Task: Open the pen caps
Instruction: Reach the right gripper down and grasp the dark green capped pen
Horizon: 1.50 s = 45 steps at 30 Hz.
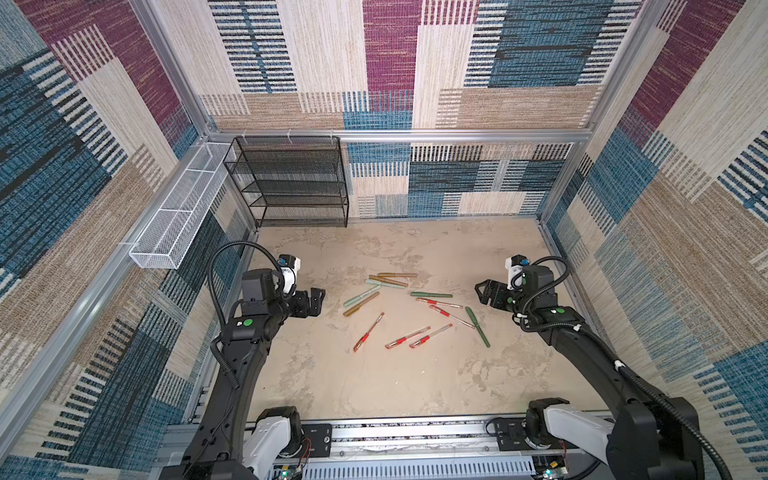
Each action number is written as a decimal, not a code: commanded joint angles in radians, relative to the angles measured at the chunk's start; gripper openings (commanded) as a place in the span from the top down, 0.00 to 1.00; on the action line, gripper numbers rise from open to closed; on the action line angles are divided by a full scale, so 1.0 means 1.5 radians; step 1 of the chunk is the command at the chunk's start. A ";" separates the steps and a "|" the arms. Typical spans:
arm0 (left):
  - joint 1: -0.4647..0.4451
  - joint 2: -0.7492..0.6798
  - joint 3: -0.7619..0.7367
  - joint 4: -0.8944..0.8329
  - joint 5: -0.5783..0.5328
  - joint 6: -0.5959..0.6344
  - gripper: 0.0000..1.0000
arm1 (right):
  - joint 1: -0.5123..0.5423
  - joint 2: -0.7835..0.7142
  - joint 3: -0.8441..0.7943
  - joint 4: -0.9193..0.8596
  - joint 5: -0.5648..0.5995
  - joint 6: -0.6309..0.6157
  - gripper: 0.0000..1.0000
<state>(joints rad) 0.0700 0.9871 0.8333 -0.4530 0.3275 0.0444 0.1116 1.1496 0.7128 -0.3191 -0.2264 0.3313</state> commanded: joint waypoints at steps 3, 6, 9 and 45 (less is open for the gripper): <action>-0.001 0.003 -0.001 0.000 0.017 -0.018 0.00 | 0.026 0.063 0.025 -0.122 0.049 -0.026 0.26; -0.003 0.006 -0.002 0.004 0.007 -0.016 0.00 | 0.049 0.112 0.034 -0.143 0.065 -0.028 0.34; -0.008 0.008 -0.006 0.005 0.004 -0.015 0.00 | 0.061 0.154 0.037 -0.146 0.054 -0.030 0.50; -0.028 -0.004 0.010 -0.007 0.015 -0.030 0.01 | 0.083 0.220 0.019 -0.151 0.139 0.013 0.81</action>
<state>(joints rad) 0.0299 0.9833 0.8383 -0.4610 0.3325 0.0181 0.2291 1.4723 0.7429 -0.5457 -0.0307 0.3397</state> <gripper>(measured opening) 0.986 0.189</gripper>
